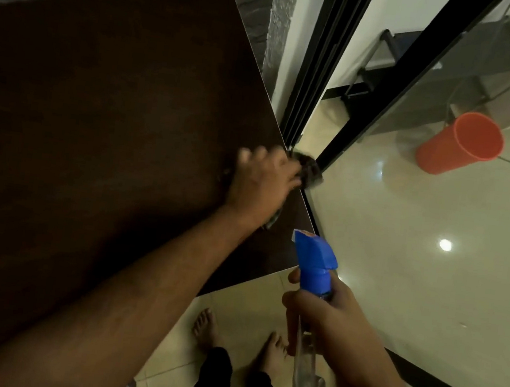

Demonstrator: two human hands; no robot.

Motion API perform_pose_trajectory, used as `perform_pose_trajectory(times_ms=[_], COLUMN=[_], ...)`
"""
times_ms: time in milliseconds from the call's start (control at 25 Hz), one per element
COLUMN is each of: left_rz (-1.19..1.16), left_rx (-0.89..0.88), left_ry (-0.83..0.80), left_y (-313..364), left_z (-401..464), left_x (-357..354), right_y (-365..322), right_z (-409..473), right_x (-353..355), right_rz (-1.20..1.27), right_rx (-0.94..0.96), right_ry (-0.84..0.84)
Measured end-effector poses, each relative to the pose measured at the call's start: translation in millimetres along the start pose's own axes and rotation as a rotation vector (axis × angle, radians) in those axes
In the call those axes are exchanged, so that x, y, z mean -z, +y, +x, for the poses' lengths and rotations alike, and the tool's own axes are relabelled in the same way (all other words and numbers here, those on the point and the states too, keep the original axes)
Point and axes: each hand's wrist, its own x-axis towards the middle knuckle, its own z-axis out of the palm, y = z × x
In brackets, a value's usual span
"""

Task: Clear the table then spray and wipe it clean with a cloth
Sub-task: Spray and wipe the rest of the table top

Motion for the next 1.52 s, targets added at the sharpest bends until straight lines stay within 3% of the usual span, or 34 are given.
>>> perform_pose_trajectory(times_ms=[120,200,280,400,560,760,920,1000,1200,1320,1520], left_rz=[-0.064,-0.027,0.030,0.052,-0.049,-0.085,0.061,0.034,-0.069,-0.066,-0.067], left_rx=[-0.133,-0.027,0.131,0.282,0.118,-0.047,0.156,0.204,0.103,0.027,-0.024], left_ry=[-0.005,0.043,0.103,0.130,0.061,0.003,0.075,0.094,0.084,0.096,-0.024], left_y=[-8.6,-43.9,-60.3,-13.2,56.7,42.5,-16.6,-10.2,68.3,73.2,60.8], left_z=[-100.8,-129.7,-100.7,-26.0,-31.8,-150.2,-121.2,-72.0,-37.6,-69.8,-124.7], left_x=[-0.5,10.7,12.7,1.8,-16.6,-8.6,11.1,9.9,-20.5,-18.5,-10.3], right_y=[-1.9,0.2,5.4,6.7,5.5,7.6,14.0,15.9,13.3,6.4,-5.6], right_z=[-4.4,-3.5,-2.2,-4.5,-10.2,-15.0,-12.9,-11.9,-11.6,-13.0,-14.6], right_x=[9.8,20.3,29.5,34.9,47.6,56.5,60.7,62.6,64.5,64.0,51.8], right_rz=[0.006,0.016,0.009,-0.016,-0.050,-0.051,-0.076,-0.080,-0.049,-0.049,-0.049], right_rx=[0.001,0.010,0.025,0.064,0.097,0.114,0.136,0.143,0.148,0.184,0.225], right_ry=[-0.038,-0.055,-0.039,-0.027,-0.032,-0.077,-0.115,-0.114,-0.101,-0.109,-0.163])
